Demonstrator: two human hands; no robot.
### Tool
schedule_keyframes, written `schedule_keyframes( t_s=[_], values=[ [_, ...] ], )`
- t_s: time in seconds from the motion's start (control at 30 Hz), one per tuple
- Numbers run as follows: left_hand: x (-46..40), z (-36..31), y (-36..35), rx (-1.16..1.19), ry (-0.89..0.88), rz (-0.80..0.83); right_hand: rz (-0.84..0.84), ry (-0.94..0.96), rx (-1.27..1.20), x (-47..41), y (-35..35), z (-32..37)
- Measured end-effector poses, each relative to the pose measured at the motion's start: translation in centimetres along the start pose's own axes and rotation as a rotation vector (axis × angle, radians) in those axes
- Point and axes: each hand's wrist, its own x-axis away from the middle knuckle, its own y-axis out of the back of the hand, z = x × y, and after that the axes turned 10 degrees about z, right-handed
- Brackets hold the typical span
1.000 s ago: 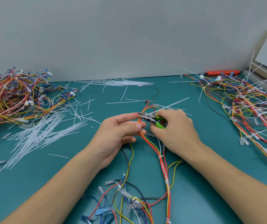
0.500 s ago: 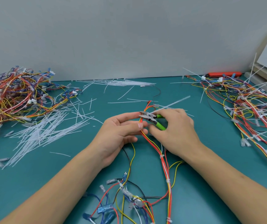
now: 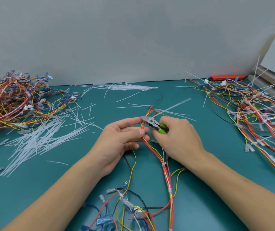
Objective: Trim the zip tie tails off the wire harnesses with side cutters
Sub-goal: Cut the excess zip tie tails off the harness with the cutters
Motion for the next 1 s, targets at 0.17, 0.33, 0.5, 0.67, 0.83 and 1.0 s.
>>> schedule_keyframes(
  t_s=[0.17, 0.33, 0.5, 0.67, 0.83, 1.0],
  values=[
    [0.09, -0.05, -0.01, 0.004, -0.001, 0.002, 0.019, -0.005, 0.015, 0.02, -0.03, 0.04],
    [0.14, -0.06, -0.01, 0.003, 0.002, -0.001, 0.037, 0.051, -0.065, 0.19, 0.15, -0.12],
    [0.11, -0.03, 0.05, -0.004, 0.006, 0.001, 0.077, 0.095, -0.061, 0.16, 0.52, 0.08],
    [0.05, -0.07, 0.03, -0.006, 0.005, 0.002, 0.052, 0.087, -0.012, -0.02, 0.3, -0.18],
    [0.04, -0.02, -0.03, -0.001, 0.008, 0.002, 0.022, 0.028, -0.053, 0.05, 0.14, -0.15],
    [0.15, -0.05, 0.02, 0.002, 0.009, 0.001, 0.033, 0.023, 0.007, 0.33, 0.13, 0.39]
  ],
)
